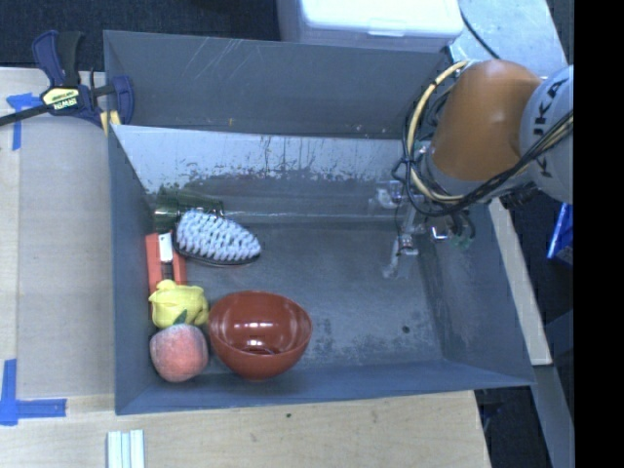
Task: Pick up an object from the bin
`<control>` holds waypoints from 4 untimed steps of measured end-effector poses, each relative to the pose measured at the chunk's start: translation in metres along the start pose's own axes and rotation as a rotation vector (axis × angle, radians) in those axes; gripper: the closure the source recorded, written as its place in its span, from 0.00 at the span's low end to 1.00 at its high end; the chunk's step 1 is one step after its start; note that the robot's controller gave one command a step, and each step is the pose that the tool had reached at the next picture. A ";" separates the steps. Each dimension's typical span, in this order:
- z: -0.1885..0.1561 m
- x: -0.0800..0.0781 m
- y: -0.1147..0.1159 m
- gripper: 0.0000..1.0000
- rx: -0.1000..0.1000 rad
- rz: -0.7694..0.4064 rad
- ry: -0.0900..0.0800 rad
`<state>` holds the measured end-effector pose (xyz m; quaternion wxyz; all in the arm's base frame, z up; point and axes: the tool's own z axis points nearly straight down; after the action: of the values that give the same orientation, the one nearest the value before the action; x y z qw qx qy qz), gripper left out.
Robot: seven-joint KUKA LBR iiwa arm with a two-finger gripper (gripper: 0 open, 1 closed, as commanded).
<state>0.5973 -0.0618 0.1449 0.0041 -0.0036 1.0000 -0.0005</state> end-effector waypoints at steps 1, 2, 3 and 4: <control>-0.026 -0.007 0.008 0.00 0.005 -0.146 -0.014; -0.054 -0.018 -0.011 0.00 -0.001 -0.014 -0.001; -0.094 0.004 0.014 0.00 0.002 -0.147 -0.013; 0.008 -0.010 -0.006 0.00 0.000 0.165 -0.010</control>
Offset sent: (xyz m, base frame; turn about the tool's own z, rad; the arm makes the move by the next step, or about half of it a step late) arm 0.0160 -0.0095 0.0527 -0.0173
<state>0.6073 -0.0677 0.1371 0.0092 0.0788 0.9968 -0.0002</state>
